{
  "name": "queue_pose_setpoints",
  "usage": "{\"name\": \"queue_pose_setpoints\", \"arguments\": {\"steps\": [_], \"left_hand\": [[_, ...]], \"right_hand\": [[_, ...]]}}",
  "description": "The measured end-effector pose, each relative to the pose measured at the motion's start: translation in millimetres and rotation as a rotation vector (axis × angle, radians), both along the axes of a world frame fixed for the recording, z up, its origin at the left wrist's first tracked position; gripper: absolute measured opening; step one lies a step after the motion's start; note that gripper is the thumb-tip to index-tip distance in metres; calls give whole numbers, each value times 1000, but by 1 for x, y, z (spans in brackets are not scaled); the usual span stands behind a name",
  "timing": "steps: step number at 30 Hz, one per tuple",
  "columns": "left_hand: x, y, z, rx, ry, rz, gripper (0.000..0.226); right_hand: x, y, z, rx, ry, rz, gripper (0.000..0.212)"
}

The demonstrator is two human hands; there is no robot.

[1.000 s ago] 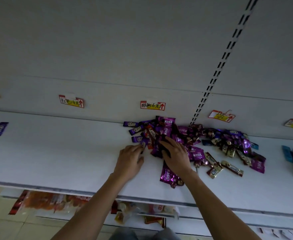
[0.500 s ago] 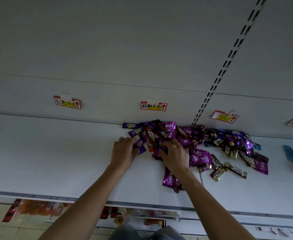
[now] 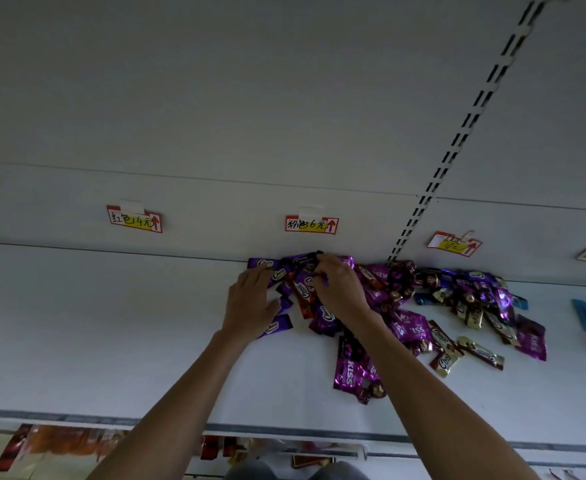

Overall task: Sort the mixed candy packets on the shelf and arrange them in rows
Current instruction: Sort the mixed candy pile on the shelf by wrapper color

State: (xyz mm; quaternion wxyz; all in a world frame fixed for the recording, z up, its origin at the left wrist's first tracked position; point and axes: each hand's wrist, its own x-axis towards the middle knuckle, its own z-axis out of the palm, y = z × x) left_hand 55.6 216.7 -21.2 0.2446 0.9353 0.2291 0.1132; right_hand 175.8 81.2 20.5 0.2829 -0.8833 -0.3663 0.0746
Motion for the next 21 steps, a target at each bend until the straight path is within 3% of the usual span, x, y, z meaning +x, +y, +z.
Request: {"name": "queue_pose_setpoints", "arguments": {"steps": [5, 8, 11, 14, 17, 21], "left_hand": [[7, 16, -2, 113, 177, -70, 47], [1, 21, 0, 198, 56, -32, 33], [11, 28, 0, 150, 45, -17, 46], [22, 30, -3, 95, 137, -31, 61], [25, 32, 0, 91, 163, -33, 58], [23, 30, 9, 95, 251, -29, 45]], "right_hand": [[1, -13, -9, -242, -108, -214, 23], [0, -18, -8, -296, -176, -325, 27], [6, 1, -10, -75, -262, -138, 14], [9, 21, -15, -86, -222, 80, 12], [10, 25, -24, -105, -193, 85, 10], [11, 29, -20, -160, -105, 9, 30]]}}
